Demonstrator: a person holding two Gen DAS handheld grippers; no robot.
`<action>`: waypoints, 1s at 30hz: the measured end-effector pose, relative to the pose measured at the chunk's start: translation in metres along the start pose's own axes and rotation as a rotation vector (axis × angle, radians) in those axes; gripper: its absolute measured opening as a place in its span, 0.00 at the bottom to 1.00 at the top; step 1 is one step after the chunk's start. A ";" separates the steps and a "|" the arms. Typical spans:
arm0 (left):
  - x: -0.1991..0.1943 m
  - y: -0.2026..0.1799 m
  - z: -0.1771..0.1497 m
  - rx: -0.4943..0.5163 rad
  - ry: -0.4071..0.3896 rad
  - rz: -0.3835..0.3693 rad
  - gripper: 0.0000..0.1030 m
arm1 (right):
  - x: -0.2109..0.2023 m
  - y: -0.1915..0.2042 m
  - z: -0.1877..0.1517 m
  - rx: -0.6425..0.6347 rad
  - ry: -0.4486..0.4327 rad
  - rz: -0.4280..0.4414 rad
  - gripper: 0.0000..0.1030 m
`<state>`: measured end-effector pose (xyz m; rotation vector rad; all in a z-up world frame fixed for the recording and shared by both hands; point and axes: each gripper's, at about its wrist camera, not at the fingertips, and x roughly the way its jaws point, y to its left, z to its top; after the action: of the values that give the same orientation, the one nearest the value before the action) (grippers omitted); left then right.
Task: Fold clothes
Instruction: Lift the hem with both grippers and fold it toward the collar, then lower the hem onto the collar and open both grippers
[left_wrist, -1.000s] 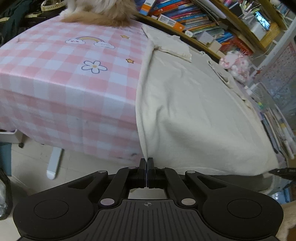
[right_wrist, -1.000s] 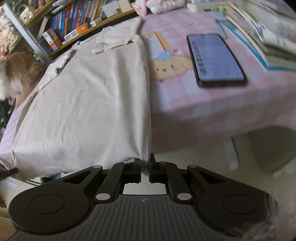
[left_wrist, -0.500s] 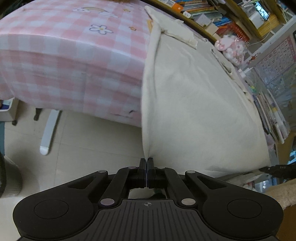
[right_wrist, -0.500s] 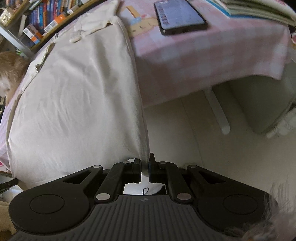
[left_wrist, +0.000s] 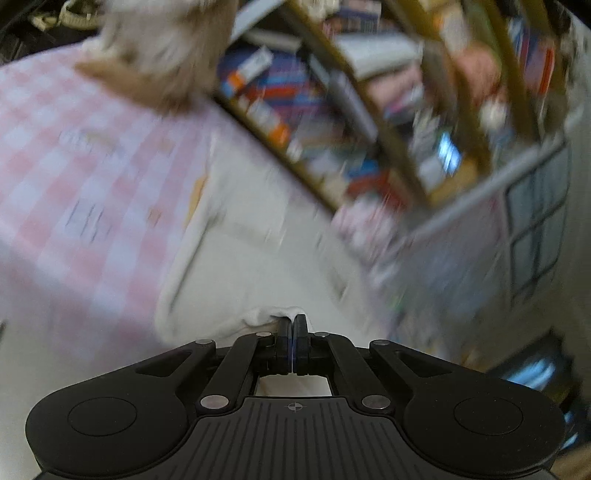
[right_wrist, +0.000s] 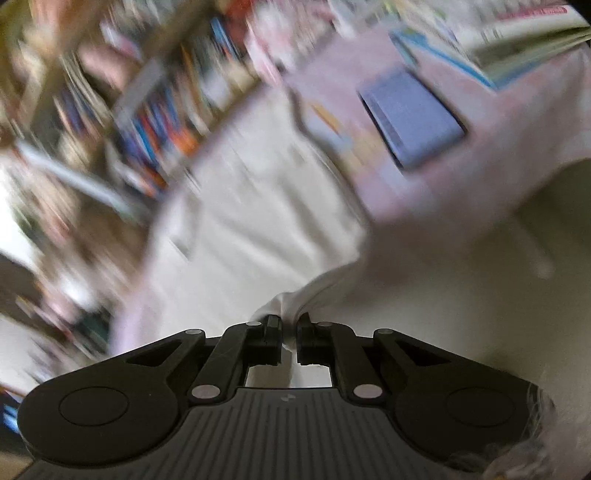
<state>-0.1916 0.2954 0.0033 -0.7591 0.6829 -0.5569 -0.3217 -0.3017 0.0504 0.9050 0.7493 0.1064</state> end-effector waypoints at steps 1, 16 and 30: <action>0.005 -0.002 0.011 -0.011 -0.036 -0.013 0.00 | -0.003 0.004 0.010 0.020 -0.038 0.039 0.06; 0.132 -0.024 0.137 -0.076 -0.324 0.161 0.00 | 0.109 0.040 0.159 0.133 -0.222 0.166 0.06; 0.222 -0.008 0.171 -0.125 -0.295 0.378 0.00 | 0.214 0.021 0.239 0.184 -0.094 0.110 0.06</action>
<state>0.0769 0.2152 0.0230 -0.7847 0.5702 -0.0551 -0.0069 -0.3675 0.0417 1.1189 0.6289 0.0921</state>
